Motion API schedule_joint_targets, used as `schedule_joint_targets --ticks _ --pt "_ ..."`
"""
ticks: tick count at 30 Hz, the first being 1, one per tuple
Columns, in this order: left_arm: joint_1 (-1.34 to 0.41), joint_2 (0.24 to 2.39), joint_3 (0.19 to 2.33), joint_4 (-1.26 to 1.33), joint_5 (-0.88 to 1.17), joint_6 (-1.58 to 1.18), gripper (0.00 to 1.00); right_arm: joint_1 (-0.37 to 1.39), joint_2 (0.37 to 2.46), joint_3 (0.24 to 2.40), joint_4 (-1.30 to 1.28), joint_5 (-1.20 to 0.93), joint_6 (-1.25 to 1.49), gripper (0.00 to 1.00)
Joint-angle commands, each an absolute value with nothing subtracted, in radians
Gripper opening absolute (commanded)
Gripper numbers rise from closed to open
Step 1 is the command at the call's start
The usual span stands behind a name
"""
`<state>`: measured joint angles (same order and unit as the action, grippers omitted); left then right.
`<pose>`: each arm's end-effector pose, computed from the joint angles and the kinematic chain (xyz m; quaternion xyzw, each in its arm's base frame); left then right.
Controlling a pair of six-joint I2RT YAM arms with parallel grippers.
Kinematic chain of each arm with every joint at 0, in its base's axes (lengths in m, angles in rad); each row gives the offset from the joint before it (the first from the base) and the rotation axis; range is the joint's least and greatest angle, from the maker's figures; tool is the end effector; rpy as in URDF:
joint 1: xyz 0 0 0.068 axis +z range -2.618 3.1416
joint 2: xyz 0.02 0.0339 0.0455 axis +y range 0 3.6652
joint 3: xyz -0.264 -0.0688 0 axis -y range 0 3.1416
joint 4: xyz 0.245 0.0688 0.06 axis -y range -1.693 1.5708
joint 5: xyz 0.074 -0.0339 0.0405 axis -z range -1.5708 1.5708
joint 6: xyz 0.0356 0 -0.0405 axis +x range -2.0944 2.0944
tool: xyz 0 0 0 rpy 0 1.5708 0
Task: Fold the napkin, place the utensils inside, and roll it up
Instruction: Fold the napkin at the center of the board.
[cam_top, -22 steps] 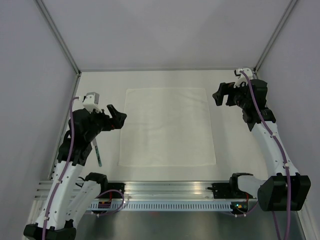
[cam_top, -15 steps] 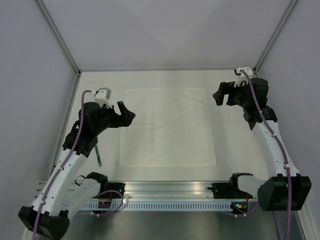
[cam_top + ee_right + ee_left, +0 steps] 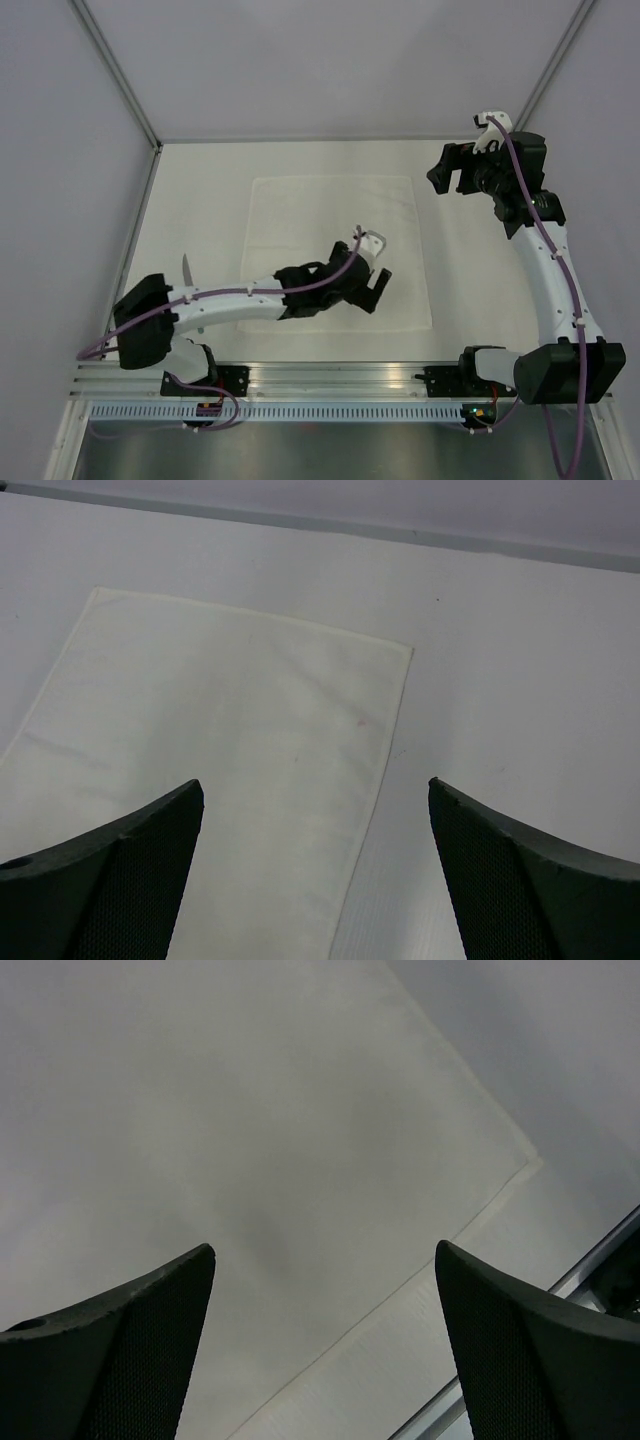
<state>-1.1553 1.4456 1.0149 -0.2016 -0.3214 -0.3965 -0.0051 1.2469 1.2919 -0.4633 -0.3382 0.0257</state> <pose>0.1401 -0.2897 0.2640 0.2589 0.8446 -0.2108 0.4186 0.2764 0.0104 0.3910 -0.0790 0.8279 0.1466 0.5356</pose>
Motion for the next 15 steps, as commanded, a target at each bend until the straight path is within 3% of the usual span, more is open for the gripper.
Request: schedule_joint_targets --ticks 1,15 --pt "-1.264 1.581 1.113 -0.049 -0.475 -0.324 0.93 -0.014 1.247 1.322 -0.514 -0.299 0.083 0.98" --pt "-1.420 2.054 1.405 0.091 -0.498 -0.216 0.79 -0.037 1.221 1.216 -0.433 -0.218 0.060 0.98"
